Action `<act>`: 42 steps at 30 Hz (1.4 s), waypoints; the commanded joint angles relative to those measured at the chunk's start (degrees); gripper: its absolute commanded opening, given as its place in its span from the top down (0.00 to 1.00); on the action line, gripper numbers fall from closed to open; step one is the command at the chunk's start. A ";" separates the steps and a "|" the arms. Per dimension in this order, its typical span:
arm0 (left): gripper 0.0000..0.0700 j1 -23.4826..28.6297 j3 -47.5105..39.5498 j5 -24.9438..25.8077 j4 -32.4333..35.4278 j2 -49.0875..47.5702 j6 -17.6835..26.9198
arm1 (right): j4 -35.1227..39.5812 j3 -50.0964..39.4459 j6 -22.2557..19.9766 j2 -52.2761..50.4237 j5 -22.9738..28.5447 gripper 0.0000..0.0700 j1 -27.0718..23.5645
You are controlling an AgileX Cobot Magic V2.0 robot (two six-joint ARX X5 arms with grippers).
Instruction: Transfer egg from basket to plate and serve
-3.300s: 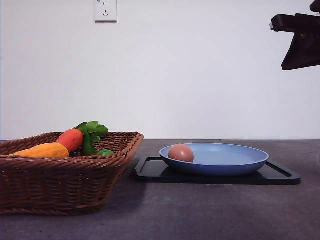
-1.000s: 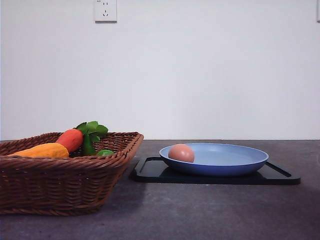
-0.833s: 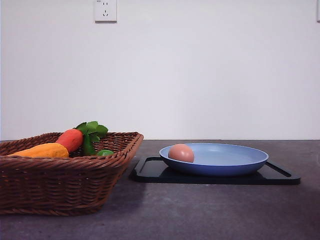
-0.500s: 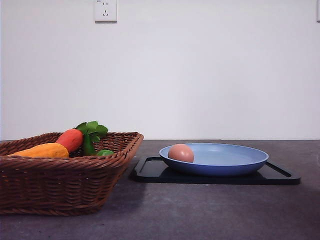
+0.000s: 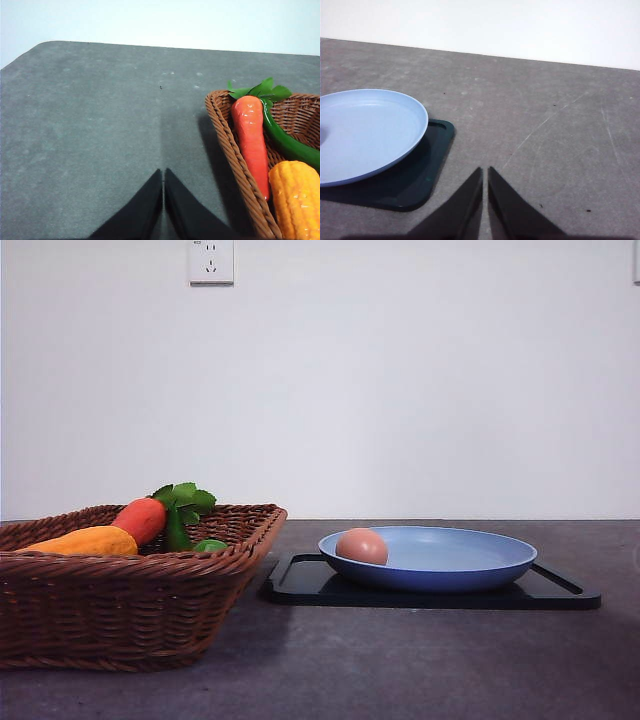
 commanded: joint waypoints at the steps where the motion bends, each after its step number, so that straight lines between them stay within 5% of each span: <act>1: 1.00 0.07 -1.07 -0.07 -0.39 -0.09 -0.09 | 0.59 -0.37 0.76 0.00 0.02 1.00 -0.04; 42: 1.00 0.07 -1.07 -0.07 -0.39 -0.09 -0.09 | 0.59 -0.37 0.76 0.00 0.02 1.00 -0.04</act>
